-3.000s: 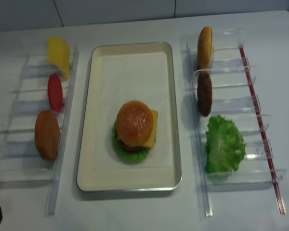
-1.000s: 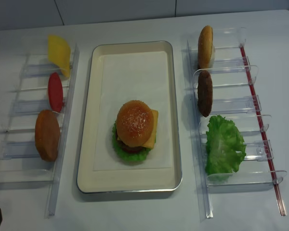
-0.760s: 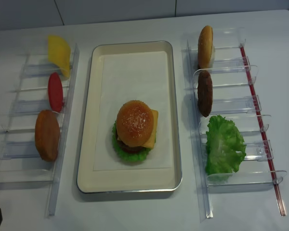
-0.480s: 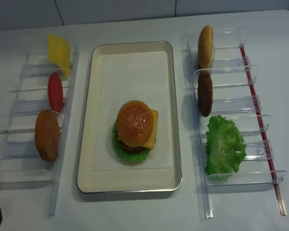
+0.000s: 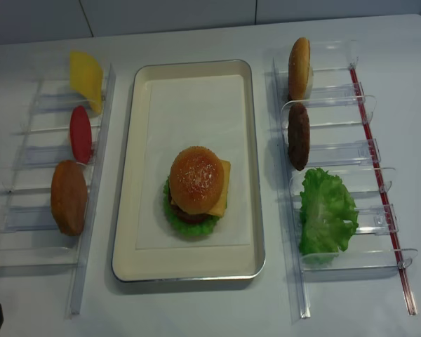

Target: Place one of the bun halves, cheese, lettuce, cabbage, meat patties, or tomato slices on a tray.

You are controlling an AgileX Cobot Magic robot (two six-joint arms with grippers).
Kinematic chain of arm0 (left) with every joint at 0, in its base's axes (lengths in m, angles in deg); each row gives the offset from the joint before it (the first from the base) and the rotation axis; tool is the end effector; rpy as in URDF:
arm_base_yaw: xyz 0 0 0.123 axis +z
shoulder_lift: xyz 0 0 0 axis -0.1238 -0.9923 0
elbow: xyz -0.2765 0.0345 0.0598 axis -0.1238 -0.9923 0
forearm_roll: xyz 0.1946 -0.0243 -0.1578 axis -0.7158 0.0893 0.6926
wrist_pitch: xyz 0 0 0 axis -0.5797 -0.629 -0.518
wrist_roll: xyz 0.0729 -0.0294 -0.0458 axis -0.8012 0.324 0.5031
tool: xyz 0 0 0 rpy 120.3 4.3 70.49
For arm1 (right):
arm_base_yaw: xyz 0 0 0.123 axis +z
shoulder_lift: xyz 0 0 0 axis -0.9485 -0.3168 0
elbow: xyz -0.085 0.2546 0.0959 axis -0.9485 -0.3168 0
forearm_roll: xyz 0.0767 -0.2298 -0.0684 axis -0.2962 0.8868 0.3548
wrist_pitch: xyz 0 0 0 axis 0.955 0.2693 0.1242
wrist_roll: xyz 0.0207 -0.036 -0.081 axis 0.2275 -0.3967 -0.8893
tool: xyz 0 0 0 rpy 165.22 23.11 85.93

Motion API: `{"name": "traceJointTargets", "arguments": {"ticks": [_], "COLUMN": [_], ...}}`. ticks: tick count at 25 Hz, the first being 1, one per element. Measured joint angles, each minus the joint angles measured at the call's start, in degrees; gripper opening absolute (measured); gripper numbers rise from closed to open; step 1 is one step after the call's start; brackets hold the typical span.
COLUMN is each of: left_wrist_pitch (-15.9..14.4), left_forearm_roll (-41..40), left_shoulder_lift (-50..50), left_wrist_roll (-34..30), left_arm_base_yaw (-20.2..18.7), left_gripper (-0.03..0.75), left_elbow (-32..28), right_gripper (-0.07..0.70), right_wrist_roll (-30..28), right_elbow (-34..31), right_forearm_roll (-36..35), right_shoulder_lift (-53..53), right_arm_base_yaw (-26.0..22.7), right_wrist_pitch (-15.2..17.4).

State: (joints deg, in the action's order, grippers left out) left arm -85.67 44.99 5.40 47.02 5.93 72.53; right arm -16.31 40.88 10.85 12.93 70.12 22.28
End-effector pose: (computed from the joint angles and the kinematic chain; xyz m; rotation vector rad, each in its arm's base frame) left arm -0.0119 0.0016 0.2648 0.0424 2.1557 0.0193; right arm -0.0078 -0.0044 0.2634 0.0087 2.1289 -0.0951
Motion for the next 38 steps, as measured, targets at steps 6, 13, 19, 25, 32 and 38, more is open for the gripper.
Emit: {"name": "traceJointTargets", "arguments": {"ticks": [6, 13, 19, 25, 32, 38], "left_wrist_pitch": [0.0, 0.0, 0.0, 0.0, 0.0, 0.0], "left_forearm_roll": [0.0, 0.0, 0.0, 0.0, 0.0, 0.0], "left_shoulder_lift": [0.0, 0.0, 0.0, 0.0, 0.0, 0.0], "left_wrist_roll": [0.0, 0.0, 0.0, 0.0, 0.0, 0.0], "left_arm_base_yaw": [0.0, 0.0, 0.0, 0.0, 0.0, 0.0], "left_gripper": [0.171, 0.171, 0.171, 0.171, 0.171, 0.171], "left_elbow": [0.0, 0.0, 0.0, 0.0, 0.0, 0.0], "right_gripper": [0.142, 0.092, 0.057, 0.049, 0.039, 0.032], "right_wrist_roll": [0.0, 0.0, 0.0, 0.0, 0.0, 0.0], "right_elbow": [0.0, 0.0, 0.0, 0.0, 0.0, 0.0], "right_forearm_roll": [0.0, 0.0, 0.0, 0.0, 0.0, 0.0], "right_shoulder_lift": [0.0, 0.0, 0.0, 0.0, 0.0, 0.0], "right_arm_base_yaw": [0.0, 0.0, 0.0, 0.0, 0.0, 0.0], "right_wrist_pitch": [0.0, 0.0, 0.0, 0.0, 0.0, 0.0]}}
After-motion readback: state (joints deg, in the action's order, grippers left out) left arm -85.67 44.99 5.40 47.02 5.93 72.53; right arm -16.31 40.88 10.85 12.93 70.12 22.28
